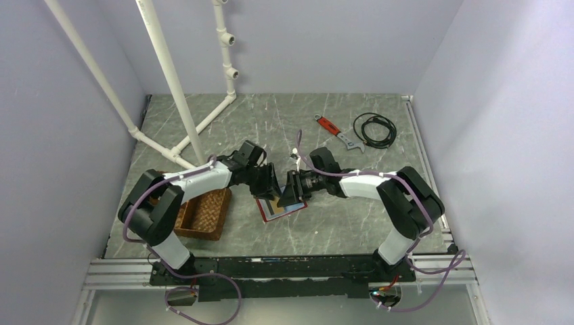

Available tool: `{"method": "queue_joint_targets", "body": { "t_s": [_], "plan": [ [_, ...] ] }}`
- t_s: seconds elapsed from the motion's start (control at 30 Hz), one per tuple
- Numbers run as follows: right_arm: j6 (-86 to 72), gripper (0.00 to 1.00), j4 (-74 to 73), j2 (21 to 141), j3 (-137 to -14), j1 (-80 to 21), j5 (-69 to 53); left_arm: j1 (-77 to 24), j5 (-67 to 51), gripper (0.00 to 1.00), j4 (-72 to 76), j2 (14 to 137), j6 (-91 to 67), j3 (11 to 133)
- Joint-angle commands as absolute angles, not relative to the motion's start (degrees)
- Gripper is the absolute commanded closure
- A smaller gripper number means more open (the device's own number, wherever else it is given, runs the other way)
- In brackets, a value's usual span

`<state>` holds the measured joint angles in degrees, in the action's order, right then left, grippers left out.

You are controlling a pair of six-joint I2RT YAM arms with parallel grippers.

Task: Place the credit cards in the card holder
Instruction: Turn over the card slot in the card holder.

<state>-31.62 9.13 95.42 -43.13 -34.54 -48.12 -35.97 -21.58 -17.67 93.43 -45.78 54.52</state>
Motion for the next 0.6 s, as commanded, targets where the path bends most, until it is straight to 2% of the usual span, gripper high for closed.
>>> {"method": "queue_joint_targets", "body": {
  "t_s": [0.0,0.2,0.43,0.57],
  "plan": [
    [-31.73,0.55,11.89,96.4,-45.43,-35.12,-49.21,-35.77,-20.08,0.57,-19.09,90.64,-46.22,54.21],
    [-32.34,0.55,13.27,97.02,-45.2,-35.64,-50.25,-35.77,-18.11,0.61,-19.87,88.85,-45.41,52.88],
    [-29.97,0.54,8.78,95.27,-45.78,-34.54,-46.51,-35.77,-16.47,0.74,-20.6,89.66,-41.4,53.0],
    [-28.93,0.52,5.4,95.28,-45.81,-31.51,-42.1,-35.77,-16.42,0.86,-20.8,91.75,-36.13,53.98]
  ]
}}
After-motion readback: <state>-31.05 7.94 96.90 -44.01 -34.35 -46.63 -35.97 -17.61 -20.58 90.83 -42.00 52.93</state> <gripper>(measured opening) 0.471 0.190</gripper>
